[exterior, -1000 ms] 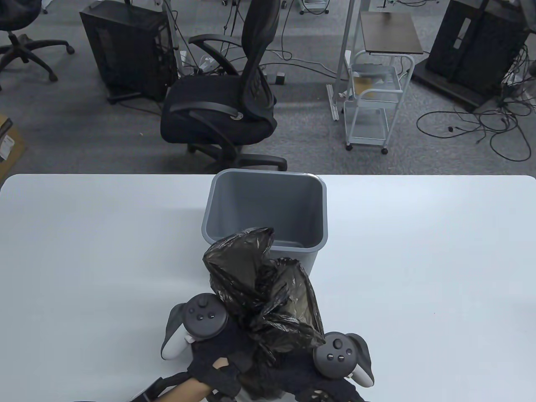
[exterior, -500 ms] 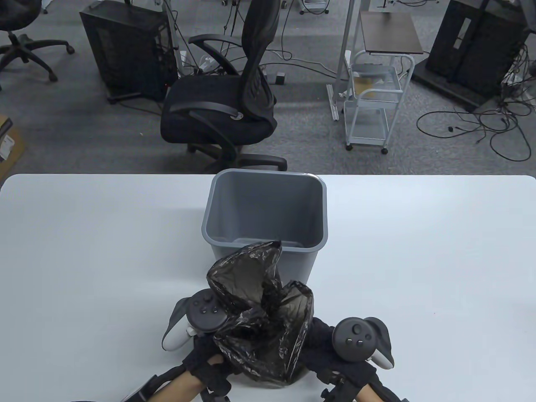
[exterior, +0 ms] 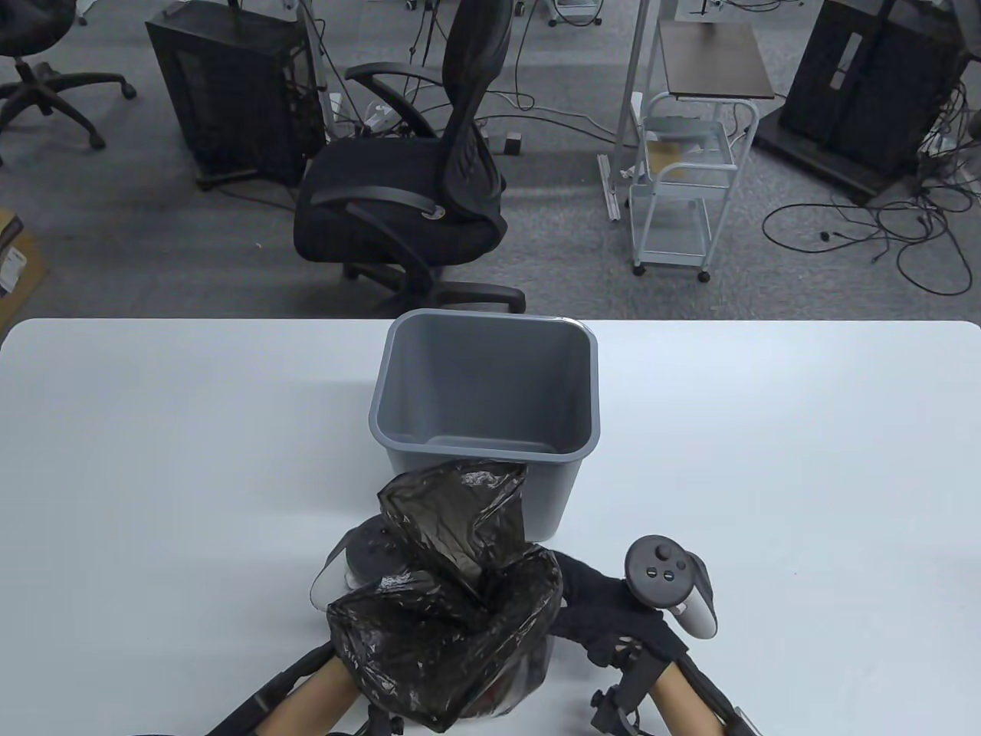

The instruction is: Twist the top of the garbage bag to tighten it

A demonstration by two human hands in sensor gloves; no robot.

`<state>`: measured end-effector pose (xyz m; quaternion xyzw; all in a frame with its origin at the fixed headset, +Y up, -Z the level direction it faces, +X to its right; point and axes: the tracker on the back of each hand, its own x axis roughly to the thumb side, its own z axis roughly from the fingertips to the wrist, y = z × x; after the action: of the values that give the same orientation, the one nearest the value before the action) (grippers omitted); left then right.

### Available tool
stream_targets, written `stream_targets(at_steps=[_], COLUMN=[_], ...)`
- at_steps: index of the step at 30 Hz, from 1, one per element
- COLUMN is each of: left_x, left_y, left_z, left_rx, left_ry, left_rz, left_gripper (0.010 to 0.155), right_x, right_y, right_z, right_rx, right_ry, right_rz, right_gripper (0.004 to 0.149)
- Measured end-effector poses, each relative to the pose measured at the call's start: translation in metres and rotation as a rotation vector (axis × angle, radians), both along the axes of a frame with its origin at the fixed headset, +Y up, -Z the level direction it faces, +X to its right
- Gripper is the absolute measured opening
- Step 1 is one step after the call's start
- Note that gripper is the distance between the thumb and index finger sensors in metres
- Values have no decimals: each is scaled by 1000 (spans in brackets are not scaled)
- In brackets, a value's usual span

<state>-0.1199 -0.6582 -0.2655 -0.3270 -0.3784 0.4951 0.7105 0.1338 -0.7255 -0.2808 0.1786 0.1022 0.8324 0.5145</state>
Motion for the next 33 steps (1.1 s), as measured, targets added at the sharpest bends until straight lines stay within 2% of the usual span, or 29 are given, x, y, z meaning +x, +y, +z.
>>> stream_targets(at_steps=[2, 4, 5, 7, 8, 9, 12, 14, 15, 17, 20, 24, 26, 29, 30, 33], left_x=[-9, -17, -21, -24, -24, -24, -20, -17, -16, -16, -14, -8, -7, -9, -11, -17], left_y=[4, 6, 7, 7, 7, 7, 9, 11, 12, 14, 19, 24, 23, 16, 14, 12], left_z=[-2, -1, 0, -2, -1, 0, 6, 11, 12, 15, 18, 22, 20, 12, 9, 3], left_rx=[34, 31, 21, 19, -8, -21, -2, 13, 17, 46, 66, 202, 232, 175, 149, 170], left_ry=[132, 251, 305, 322, 323, 326, 328, 308, 302, 296, 279, 287, 264, 227, 245, 320], left_rz=[-70, -127, -151, -154, -140, -127, -137, -139, -141, -158, -173, -278, -292, -243, -234, -282], left_gripper=[48, 48, 48, 49, 49, 50, 50, 50, 50, 50, 50, 50, 50, 49, 49, 50], right_x=[9, 13, 13, 5, -6, -17, -50, -65, -66, -62, -49, -37, -35, -26, -20, -10], right_y=[2, 5, 9, 20, 27, 31, 32, 33, 34, 35, 28, 17, 15, 10, 10, 17], right_z=[2, 7, 12, 22, 30, 37, 56, 61, 61, 58, 49, 32, 25, 19, 18, 23], right_rx=[37, 32, 60, 134, 178, 191, 253, 306, 319, 303, 215, 84, 63, 70, 84, 103], right_ry=[-159, -248, -252, -195, -112, -54, 81, 99, 90, 111, 85, 151, 203, 32, -40, -114], right_rz=[-64, -125, -153, -123, -51, 30, 215, 326, 346, 278, 128, -55, -72, -26, -19, -105], right_gripper=[70, 65, 62, 58, 59, 63, 98, 105, 103, 90, 69, 50, 48, 53, 55, 56])
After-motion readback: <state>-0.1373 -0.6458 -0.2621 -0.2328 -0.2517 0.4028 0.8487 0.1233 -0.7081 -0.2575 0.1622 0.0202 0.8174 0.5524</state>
